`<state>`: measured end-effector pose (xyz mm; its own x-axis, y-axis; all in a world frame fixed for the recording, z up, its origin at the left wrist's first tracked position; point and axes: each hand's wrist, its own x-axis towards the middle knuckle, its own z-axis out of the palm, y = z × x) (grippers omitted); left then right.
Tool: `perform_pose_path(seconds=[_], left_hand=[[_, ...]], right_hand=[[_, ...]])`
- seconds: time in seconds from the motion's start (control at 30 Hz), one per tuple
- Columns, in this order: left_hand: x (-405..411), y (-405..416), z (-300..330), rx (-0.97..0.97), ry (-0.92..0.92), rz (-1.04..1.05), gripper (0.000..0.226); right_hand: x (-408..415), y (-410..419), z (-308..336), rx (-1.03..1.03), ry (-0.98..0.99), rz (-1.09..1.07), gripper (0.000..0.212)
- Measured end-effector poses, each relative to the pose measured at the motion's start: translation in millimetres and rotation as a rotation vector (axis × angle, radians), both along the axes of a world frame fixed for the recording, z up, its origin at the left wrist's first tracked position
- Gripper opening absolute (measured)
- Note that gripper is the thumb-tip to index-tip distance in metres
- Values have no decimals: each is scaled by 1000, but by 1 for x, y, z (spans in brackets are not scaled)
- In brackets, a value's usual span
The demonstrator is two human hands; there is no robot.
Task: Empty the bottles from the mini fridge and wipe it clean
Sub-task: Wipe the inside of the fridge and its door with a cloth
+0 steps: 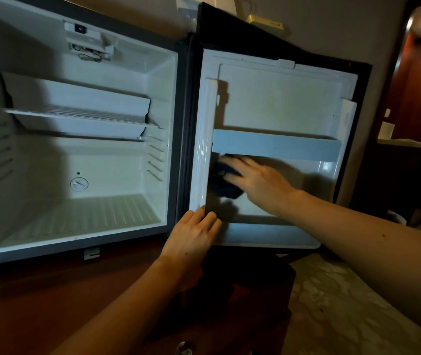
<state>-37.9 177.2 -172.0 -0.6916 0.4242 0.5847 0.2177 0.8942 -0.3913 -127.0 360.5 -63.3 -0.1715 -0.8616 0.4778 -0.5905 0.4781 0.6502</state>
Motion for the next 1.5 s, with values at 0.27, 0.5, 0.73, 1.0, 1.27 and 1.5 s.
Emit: perform_pose_path(seconds=[0.27, 0.5, 0.73, 1.0, 1.27, 1.5], left_hand=[[2, -1, 0, 1, 4, -17, 72], [4, -4, -3, -14, 8, -31, 88], [-1, -3, 0, 11, 4, -43, 61], [-7, 3, 2, -20, 8, 1, 64], [-9, 3, 3, -6, 30, -9, 56], [-11, 4, 1, -20, 97, -22, 60]], right_hand=[[-6, 6, -36, 453, 164, 123, 37], [8, -33, -24, -258, 5, 8, 48], [-3, -13, -39, 317, 95, 122, 22], [-8, 23, -24, 406, 65, 75, 16], [-14, 89, -27, 442, 40, -6, 20], [-13, 129, -24, 383, 33, -169, 25]])
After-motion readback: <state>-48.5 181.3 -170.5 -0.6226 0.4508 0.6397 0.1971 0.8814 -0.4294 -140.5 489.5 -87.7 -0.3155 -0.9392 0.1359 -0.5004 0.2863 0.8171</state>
